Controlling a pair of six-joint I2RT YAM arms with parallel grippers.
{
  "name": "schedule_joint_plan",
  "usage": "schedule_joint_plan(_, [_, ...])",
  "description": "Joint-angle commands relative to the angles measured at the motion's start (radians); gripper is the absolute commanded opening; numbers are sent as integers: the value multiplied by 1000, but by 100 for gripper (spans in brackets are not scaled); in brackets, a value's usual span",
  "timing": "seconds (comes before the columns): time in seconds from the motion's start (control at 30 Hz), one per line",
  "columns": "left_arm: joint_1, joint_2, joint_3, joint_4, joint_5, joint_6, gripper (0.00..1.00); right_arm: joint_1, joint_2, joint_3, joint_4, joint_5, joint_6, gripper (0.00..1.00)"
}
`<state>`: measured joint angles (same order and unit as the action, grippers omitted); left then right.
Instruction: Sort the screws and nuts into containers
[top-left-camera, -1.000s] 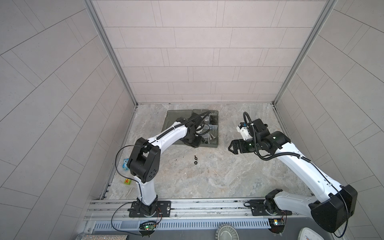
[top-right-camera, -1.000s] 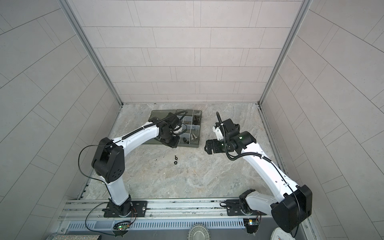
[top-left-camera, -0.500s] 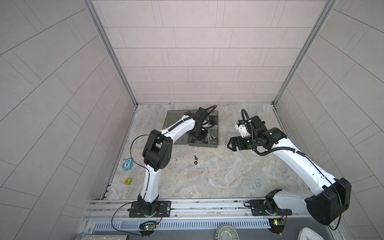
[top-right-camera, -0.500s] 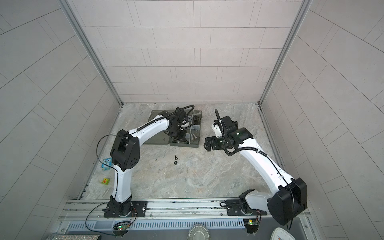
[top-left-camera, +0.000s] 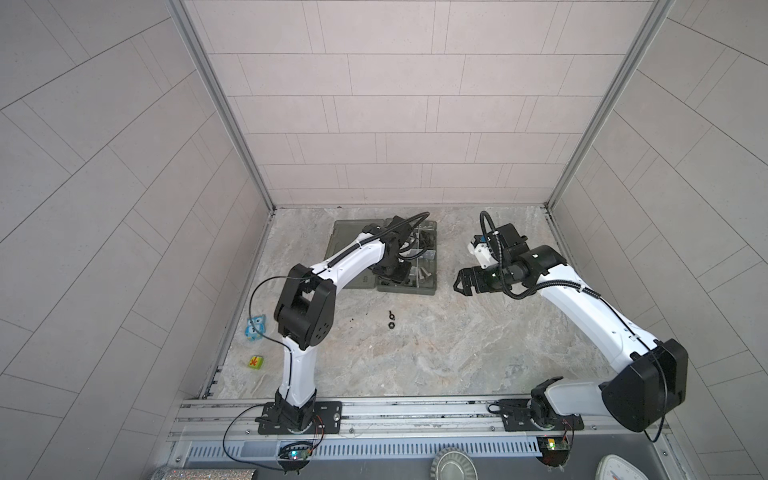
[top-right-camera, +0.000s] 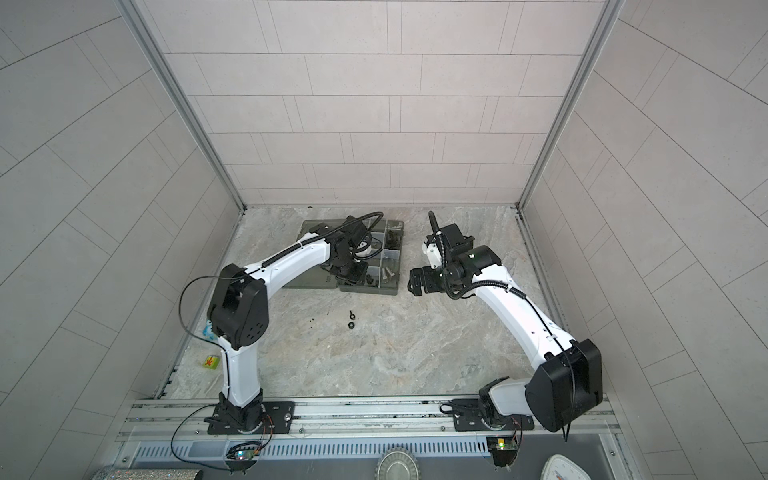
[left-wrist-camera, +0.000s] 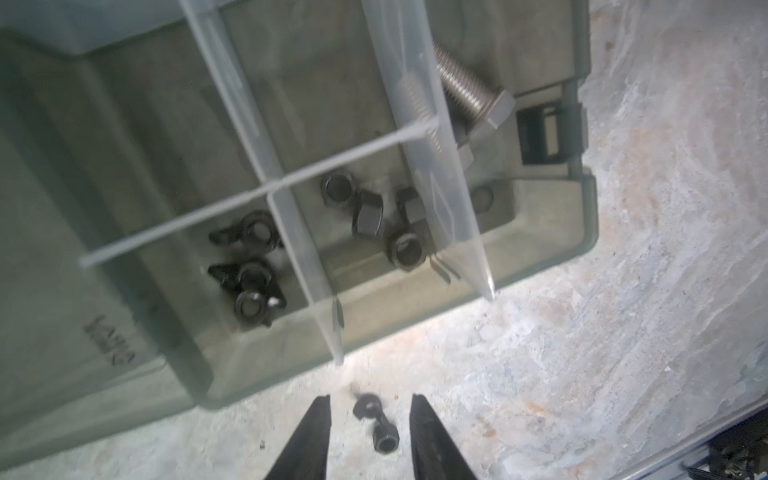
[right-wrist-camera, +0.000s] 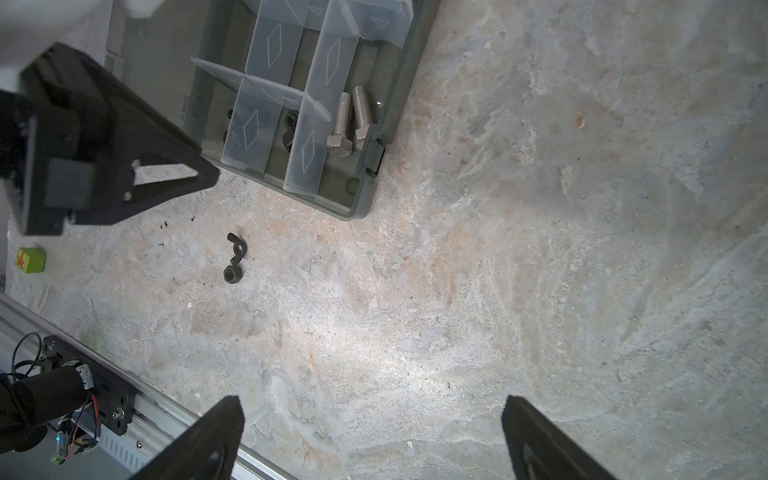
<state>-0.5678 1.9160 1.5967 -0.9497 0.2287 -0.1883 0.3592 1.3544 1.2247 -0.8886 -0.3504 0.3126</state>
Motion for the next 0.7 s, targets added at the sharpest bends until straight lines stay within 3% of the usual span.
schedule_joint_plan(0.0, [0,-98,-108,-25,-14,-57,37,-2,13,12,-12,-26,-4,98])
schedule_joint_plan(0.2, [-1,-147,-293,66,29,-120,37,-1,15,-2,-14,-42,1,98])
schedule_joint_plan(0.67, [-2,4,-264,119,77,-128,35,0,-50,-22,-92,6,-3,98])
